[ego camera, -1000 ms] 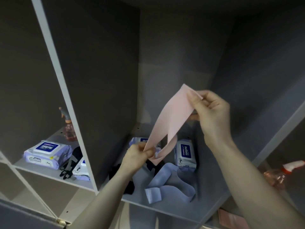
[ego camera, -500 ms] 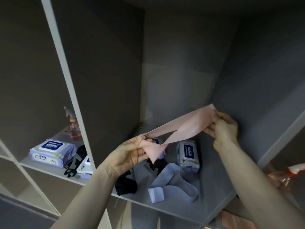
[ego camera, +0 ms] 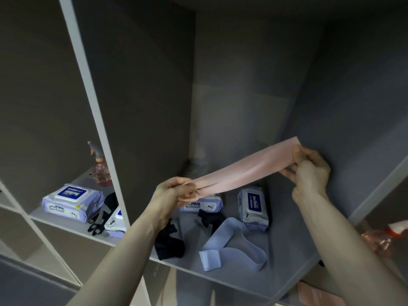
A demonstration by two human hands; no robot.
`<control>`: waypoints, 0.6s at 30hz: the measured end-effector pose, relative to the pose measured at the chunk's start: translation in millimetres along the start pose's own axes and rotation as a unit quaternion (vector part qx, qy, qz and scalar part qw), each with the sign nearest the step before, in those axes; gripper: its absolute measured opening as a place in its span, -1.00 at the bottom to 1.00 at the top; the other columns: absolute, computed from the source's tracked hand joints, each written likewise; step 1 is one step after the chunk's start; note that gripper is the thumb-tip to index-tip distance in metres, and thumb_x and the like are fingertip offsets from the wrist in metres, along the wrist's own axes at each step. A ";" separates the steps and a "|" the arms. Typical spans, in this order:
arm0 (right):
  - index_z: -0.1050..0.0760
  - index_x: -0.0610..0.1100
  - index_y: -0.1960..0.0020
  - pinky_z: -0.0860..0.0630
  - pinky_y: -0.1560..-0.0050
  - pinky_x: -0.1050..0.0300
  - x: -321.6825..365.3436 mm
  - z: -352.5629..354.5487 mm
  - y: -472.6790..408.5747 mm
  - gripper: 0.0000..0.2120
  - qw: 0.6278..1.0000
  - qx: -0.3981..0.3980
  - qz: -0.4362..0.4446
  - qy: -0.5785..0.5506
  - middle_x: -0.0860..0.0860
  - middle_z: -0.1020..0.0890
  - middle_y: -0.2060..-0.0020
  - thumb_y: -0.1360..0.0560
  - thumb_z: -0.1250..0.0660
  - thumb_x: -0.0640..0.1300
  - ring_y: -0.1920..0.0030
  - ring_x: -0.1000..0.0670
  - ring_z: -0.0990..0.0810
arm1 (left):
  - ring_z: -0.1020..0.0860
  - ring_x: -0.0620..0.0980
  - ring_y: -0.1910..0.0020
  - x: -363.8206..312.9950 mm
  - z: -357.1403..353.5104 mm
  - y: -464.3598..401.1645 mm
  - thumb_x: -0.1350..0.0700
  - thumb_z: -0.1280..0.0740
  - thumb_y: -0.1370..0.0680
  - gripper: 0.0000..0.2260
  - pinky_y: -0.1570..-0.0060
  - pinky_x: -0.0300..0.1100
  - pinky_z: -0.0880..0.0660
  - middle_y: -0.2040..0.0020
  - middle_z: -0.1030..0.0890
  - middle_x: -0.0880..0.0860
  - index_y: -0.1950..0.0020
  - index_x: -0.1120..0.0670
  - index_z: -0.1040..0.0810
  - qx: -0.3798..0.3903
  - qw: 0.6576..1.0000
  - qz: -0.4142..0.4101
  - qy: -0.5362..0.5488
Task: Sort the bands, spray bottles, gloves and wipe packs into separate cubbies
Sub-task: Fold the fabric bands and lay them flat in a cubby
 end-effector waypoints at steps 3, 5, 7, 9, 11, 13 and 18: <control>-0.45 -0.10 0.20 -0.62 0.34 0.16 -2.3 0.8 1.1 -0.81 1.000 -0.003 0.005 -0.004 -0.04 -0.57 0.23 -0.58 -0.24 -0.24 0.22 0.00 -0.58 | -0.65 0.09 0.19 0.7 12.1 -3.0 0.34 -0.34 -0.49 -0.90 0.15 -0.14 -0.60 0.17 -0.66 0.20 0.12 0.17 -0.61 -0.100 0.992 -0.032 -0.068; -0.44 -0.09 0.20 -0.61 0.41 0.22 -1.0 3.9 -0.6 -0.80 1.000 -0.013 0.011 -0.006 -0.04 -0.56 0.25 -0.59 -0.23 -0.23 0.26 0.02 -0.56 | -0.59 0.10 0.17 -1.4 13.6 -1.0 0.27 -0.38 -0.50 -0.95 0.24 -0.15 -0.61 0.15 -0.63 0.19 0.12 0.16 -0.62 -0.116 0.989 -0.036 -0.083; -0.43 -0.09 0.20 -0.59 0.43 0.24 1.0 6.9 -3.5 -0.80 1.000 -0.017 0.012 0.001 -0.03 -0.55 0.25 -0.59 -0.22 -0.22 0.28 0.03 -0.55 | -0.57 0.12 0.18 -0.1 14.7 1.4 0.20 -0.41 -0.49 -0.89 0.25 -0.15 -0.62 0.15 -0.62 0.21 0.04 0.22 -0.62 -0.088 0.994 -0.004 -0.069; -0.43 -0.08 0.20 -0.59 0.43 0.25 0.3 8.2 -5.1 -0.80 1.000 -0.017 0.008 0.006 -0.02 -0.55 0.26 -0.60 -0.22 -0.22 0.29 0.04 -0.55 | -0.61 0.14 0.10 2.4 15.0 4.1 0.17 -0.40 -0.47 -0.79 0.13 -0.10 -0.63 0.04 -0.64 0.24 -0.06 0.23 -0.62 -0.022 0.998 0.052 -0.007; -0.43 -0.08 0.20 -0.61 0.42 0.23 -1.7 8.0 -5.9 -0.80 1.000 -0.019 0.006 0.005 -0.02 -0.55 0.26 -0.60 -0.22 -0.21 0.29 0.04 -0.56 | -0.66 0.08 0.06 6.0 12.5 7.3 0.12 -0.50 -0.35 -0.72 0.03 -0.04 -0.62 0.03 -0.68 0.17 -0.03 0.16 -0.66 0.075 0.986 0.104 0.106; -0.43 -0.08 0.20 -0.61 0.41 0.22 -2.9 6.8 -5.0 -0.81 1.000 -0.019 0.002 0.003 -0.03 -0.55 0.27 -0.59 -0.23 -0.22 0.31 0.05 -0.56 | -0.67 0.08 0.05 7.8 11.4 8.3 0.13 -0.59 -0.19 -0.61 0.01 0.04 -0.61 0.07 -0.70 0.13 0.02 0.14 -0.66 0.142 0.961 0.118 0.208; -0.45 -0.08 0.19 -0.63 0.37 0.20 -2.9 1.3 0.4 -0.81 1.000 -0.001 0.014 0.013 -0.03 -0.56 0.24 -0.59 -0.23 -0.22 0.24 0.02 -0.57 | -0.54 0.13 0.10 13.4 7.3 5.2 0.10 -0.36 -0.37 -0.72 -0.03 0.08 -0.56 0.08 -0.61 0.13 -0.05 0.13 -0.61 0.138 0.956 0.133 0.220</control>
Point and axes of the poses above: each hand's wrist, its own y-axis away from the middle knuckle, its own z-axis out of the back of the hand, x = y × z, the point moved 5 cm from there along -y, towards the middle knuckle
